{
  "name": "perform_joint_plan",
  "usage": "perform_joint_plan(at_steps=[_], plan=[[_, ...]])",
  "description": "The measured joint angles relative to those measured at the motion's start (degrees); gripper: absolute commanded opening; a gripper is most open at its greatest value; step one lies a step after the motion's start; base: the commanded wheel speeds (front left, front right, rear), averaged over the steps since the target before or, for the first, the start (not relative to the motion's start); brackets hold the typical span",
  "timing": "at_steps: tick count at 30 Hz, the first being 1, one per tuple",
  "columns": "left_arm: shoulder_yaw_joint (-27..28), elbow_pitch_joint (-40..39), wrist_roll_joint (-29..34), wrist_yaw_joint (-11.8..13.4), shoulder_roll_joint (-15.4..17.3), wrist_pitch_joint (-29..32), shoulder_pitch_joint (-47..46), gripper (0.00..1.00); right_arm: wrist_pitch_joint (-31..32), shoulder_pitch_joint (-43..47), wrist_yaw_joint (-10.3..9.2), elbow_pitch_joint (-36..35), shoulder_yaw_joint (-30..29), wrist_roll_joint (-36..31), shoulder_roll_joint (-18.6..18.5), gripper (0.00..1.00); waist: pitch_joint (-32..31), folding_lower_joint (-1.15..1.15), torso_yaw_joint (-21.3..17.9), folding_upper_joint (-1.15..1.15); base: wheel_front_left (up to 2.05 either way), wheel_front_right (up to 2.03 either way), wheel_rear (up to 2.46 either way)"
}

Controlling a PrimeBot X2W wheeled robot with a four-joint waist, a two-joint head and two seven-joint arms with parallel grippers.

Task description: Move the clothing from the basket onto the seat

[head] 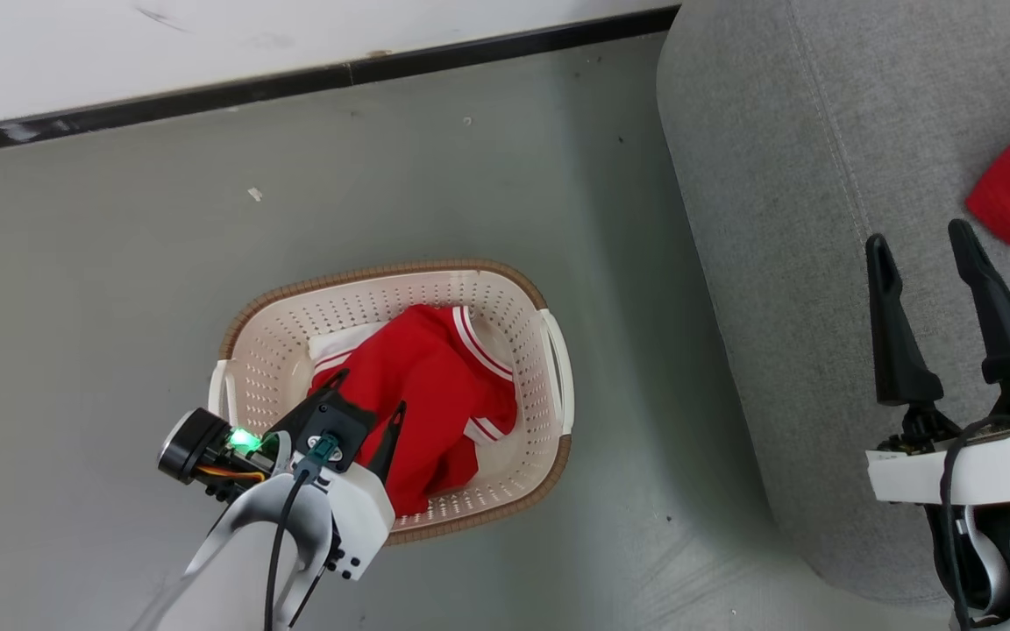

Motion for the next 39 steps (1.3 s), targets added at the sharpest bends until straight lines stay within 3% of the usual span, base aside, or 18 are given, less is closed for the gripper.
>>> perform_joint_plan(at_steps=[11, 39], plan=[[-1.6, 5.8, 2.3, -1.7, -0.7, 0.4, -4.9, 1.00, -1.2, -4.1, 0.00, -0.1, 0.2, 1.5, 0.0, 1.00, 5.8, 0.00, -2.5, 0.00, 0.00, 0.00, 0.00], [-1.3, 18.7, 3.8, -2.0, -0.5, 0.5, -14.3, 1.00, -2.4, -14.5, 0.00, 0.2, 3.3, 2.6, 0.0, 1.00, 18.0, 0.00, -8.5, 0.00, 0.00, 0.00, 0.00]])
